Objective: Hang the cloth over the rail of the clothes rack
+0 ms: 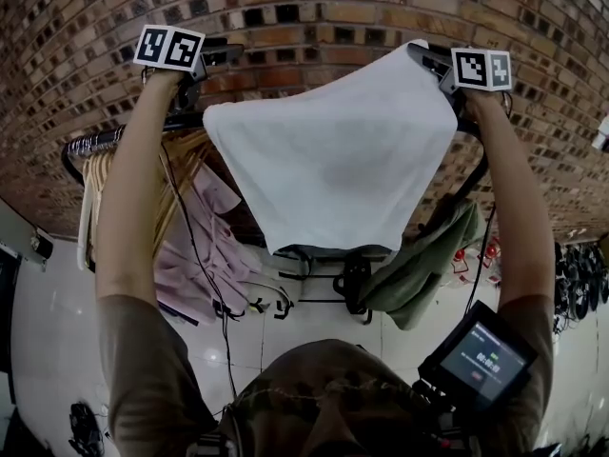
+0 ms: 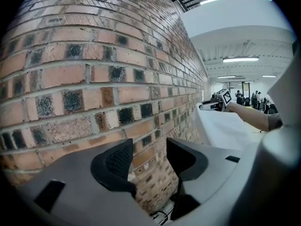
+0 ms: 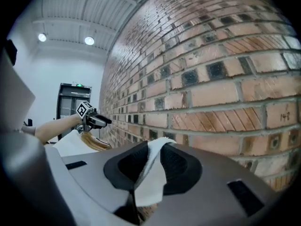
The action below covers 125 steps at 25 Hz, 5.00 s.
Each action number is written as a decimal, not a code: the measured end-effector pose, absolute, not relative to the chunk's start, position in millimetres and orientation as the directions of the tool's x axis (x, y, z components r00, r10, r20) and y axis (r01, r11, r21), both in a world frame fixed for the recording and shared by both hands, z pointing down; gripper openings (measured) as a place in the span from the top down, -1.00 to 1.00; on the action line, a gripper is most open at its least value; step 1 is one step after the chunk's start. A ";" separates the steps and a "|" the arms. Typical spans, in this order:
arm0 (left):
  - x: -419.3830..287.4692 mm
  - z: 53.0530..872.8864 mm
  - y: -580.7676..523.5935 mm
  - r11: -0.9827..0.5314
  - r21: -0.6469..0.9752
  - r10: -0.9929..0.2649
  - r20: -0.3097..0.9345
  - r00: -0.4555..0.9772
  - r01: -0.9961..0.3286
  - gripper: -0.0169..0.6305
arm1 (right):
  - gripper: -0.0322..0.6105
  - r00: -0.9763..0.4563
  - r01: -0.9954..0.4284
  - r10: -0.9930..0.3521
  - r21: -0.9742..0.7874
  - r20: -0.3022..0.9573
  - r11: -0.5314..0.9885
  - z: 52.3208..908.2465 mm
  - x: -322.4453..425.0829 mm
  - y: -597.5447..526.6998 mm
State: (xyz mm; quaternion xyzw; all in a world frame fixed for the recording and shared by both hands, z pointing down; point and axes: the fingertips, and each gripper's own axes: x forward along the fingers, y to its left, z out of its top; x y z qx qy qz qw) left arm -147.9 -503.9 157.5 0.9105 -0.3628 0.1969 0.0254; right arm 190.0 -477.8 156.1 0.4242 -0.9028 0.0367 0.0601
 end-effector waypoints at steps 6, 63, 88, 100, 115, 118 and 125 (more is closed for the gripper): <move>-141.5 163.9 -503.7 -0.741 -0.052 -0.645 0.334 0.687 -0.670 0.28 | 0.52 -0.636 -0.768 -0.738 -0.083 0.228 0.636 175.1 193.9 -482.2; -153.9 184.0 -278.0 -0.537 -0.210 -0.804 -0.168 0.571 -0.817 0.93 | 0.89 -0.569 -0.822 -0.764 0.250 -0.305 0.512 120.5 207.7 -273.4; -158.2 249.2 -276.7 -0.607 -0.117 -0.789 -0.027 0.614 -0.786 0.58 | 0.66 -0.700 -0.705 -0.694 0.007 -0.166 0.709 226.7 206.7 -248.8; -170.5 271.7 -304.9 -0.583 -0.070 -0.811 0.001 0.585 -0.809 0.52 | 0.66 -0.679 -0.730 -0.719 0.028 -0.151 0.683 233.9 193.8 -261.9; -174.7 248.4 -306.3 -0.578 -0.083 -0.811 -0.057 0.583 -0.812 0.53 | 0.66 -0.743 -0.626 -0.621 -0.070 -0.249 0.777 227.5 191.9 -257.3; -172.0 243.0 -303.8 -0.591 -0.077 -0.801 -0.069 0.595 -0.803 0.53 | 0.66 -0.747 -0.624 -0.615 -0.055 -0.252 0.780 227.0 191.1 -256.3; -164.5 247.2 -305.0 -0.606 -0.086 -0.791 -0.042 0.611 -0.791 0.54 | 0.66 -0.740 -0.647 -0.635 -0.021 -0.222 0.762 227.3 192.1 -256.6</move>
